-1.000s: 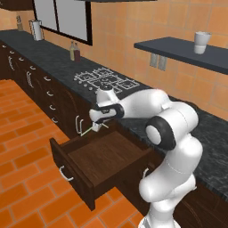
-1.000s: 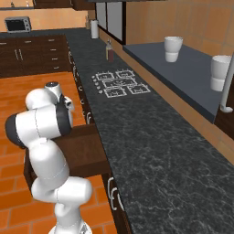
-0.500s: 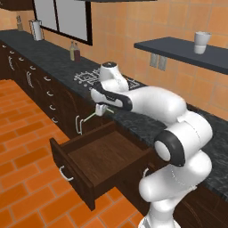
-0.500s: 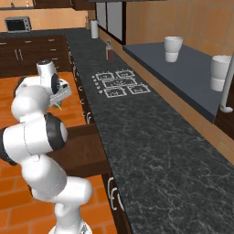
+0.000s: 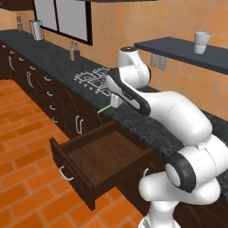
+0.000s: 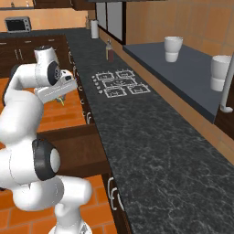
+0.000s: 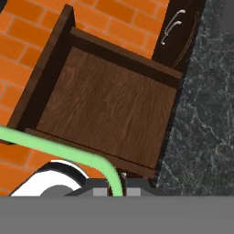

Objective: Take a straw from the drawer in front and place it inside the glass cup on the dining counter.

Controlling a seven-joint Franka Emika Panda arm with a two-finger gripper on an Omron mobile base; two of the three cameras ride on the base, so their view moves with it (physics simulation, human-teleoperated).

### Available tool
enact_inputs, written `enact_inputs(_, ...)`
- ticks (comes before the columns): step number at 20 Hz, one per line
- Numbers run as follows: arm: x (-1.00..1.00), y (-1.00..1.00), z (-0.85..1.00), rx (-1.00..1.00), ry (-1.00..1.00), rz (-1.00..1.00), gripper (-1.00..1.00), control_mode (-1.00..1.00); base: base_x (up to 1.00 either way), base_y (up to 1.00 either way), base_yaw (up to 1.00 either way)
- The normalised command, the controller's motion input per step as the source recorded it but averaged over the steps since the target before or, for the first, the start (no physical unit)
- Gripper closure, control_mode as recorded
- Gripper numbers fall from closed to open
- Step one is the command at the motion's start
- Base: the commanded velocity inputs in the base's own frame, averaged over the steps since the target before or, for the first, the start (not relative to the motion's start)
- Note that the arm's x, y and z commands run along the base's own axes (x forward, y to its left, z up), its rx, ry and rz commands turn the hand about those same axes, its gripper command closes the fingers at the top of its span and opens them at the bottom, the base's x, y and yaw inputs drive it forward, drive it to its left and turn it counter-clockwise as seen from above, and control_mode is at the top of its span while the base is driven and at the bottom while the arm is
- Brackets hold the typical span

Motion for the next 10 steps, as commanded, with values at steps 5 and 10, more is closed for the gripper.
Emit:
enact_inputs(5, -0.21, -0.30, 0.00, 0.00, 0.00, -0.05, 1.00, -1.00, 0.00, 0.00, 0.00)
enact_inputs(10, -0.11, -0.03, 0.00, 0.00, -0.01, 0.00, 1.00, 1.00, -0.76, -0.08, 0.01)
